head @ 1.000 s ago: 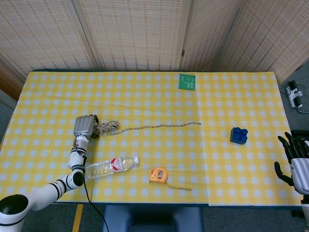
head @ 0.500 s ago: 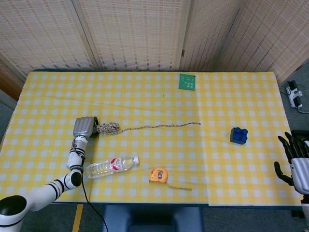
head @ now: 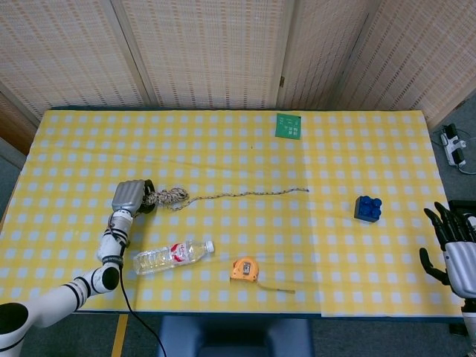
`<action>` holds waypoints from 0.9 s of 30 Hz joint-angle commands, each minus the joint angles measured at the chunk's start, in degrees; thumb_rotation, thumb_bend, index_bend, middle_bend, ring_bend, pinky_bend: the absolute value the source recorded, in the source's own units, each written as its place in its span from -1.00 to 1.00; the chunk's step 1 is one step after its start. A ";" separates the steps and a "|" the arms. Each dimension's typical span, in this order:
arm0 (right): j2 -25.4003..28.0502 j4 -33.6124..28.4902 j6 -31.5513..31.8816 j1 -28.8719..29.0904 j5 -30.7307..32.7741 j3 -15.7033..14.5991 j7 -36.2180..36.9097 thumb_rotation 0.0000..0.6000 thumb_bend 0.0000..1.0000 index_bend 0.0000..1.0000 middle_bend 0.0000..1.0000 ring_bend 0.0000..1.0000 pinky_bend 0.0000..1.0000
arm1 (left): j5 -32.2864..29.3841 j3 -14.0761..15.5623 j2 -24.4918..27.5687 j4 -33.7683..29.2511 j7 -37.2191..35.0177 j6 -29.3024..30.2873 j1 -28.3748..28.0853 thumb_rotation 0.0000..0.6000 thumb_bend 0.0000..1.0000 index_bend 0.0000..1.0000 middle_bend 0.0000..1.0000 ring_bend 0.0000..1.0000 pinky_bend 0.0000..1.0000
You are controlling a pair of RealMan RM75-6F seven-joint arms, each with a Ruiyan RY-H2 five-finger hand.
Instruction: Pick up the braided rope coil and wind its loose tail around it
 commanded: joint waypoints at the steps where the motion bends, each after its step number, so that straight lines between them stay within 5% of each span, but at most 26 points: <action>1: 0.63 -1.03 -1.04 1.37 -1.30 0.18 -0.06 1.00 0.03 -1.00 -1.00 -0.84 -1.00 | 4.03 -0.26 1.74 -2.76 -5.15 1.28 1.38 1.00 0.33 0.34 0.30 0.26 0.42; 17: -0.45 -6.28 -19.73 16.66 3.26 5.83 -8.16 1.00 0.02 -0.64 -0.75 -0.68 -0.88 | 17.71 1.76 9.42 -16.92 -16.75 8.04 5.25 1.00 0.34 0.38 0.34 0.29 0.44; 27: -8.55 1.55 -35.67 29.86 15.60 10.46 -15.68 1.00 0.02 -0.43 -0.71 -0.68 -0.88 | 21.78 4.12 14.27 -25.61 -17.79 9.23 6.51 1.00 0.34 0.38 0.34 0.29 0.44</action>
